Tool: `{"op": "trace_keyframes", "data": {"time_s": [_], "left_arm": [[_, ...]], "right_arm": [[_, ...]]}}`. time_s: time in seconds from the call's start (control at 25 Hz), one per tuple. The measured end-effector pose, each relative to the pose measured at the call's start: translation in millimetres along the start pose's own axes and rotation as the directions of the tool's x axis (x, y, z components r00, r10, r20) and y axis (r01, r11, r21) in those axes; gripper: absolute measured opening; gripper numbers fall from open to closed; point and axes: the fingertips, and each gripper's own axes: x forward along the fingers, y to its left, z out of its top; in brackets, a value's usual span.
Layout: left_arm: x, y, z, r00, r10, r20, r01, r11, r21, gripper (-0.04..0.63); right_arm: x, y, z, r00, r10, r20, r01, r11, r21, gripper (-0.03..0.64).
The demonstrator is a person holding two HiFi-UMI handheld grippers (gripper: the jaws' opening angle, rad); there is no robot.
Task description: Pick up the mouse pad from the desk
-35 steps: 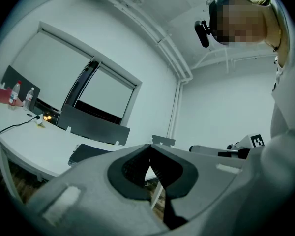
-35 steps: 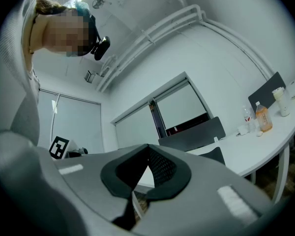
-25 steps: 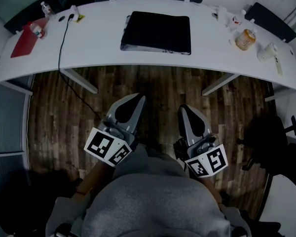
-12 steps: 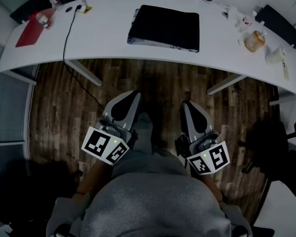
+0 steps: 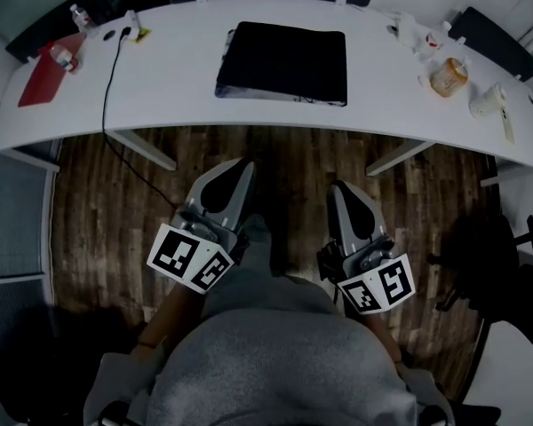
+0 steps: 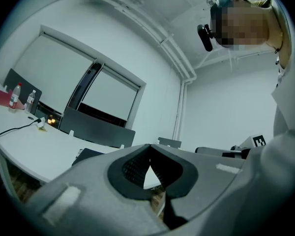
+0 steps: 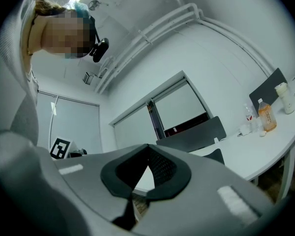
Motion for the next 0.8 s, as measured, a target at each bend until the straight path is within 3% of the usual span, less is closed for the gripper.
{"op": "trace_keyframes", "data": {"time_s": [0.8], "left_arm": [[80.8,97.9,17.2,1.0,0.018,-0.001,-0.018,1.0,0.002,-0.002]], "right_arm": [[103.0,-58.6,-5.3,1.0,-0.027,-0.01,0.026,1.0,-0.01,0.0]]}}
